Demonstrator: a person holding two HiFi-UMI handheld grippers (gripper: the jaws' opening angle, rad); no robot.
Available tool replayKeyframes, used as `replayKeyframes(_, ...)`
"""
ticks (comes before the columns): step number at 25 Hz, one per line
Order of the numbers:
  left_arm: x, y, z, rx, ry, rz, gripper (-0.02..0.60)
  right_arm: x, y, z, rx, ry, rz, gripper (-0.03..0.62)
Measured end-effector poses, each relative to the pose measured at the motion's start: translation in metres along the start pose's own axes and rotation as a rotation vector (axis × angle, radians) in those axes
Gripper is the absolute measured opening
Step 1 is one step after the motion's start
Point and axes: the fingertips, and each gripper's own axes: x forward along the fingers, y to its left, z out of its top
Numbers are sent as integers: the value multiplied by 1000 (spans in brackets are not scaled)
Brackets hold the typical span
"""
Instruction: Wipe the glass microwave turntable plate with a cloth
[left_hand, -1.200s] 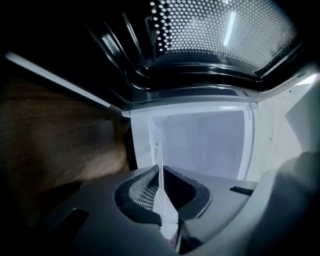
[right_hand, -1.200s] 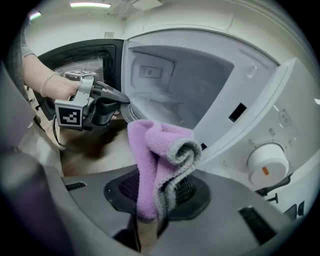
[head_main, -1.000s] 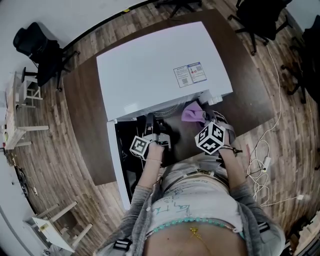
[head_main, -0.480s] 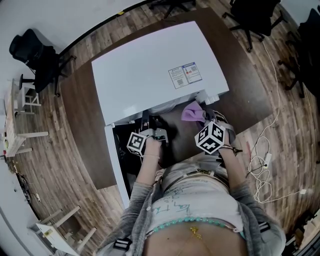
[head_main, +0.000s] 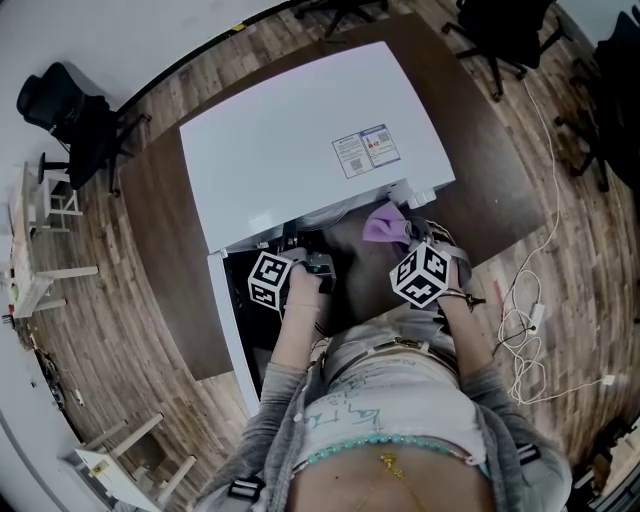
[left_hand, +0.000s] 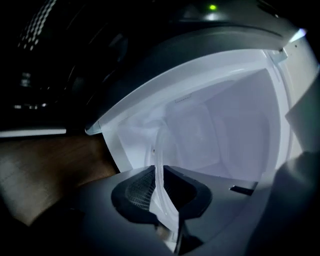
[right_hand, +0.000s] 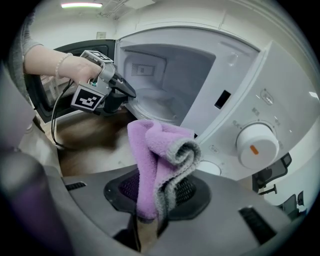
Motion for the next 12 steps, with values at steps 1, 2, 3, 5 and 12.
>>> replayKeyframes(1, 0, 0, 1, 39, 5, 25, 43, 0, -1, -1, 3, -1, -1, 113)
replayKeyframes(2, 0, 0, 1, 80, 11, 50, 48, 0, -2, -1, 6, -4, -1, 112)
replayKeyframes(3, -1, 0, 1, 124, 19, 72, 48, -1, -3, -2, 11, -6, -1, 112)
replayKeyframes(5, -1, -2, 0, 218, 38, 97, 65, -2, -6, -3, 26, -16, 2, 112)
replayKeyframes(12, -5, -5, 0, 331, 34, 82, 118, 0, -5, 3, 0, -48, 30, 112)
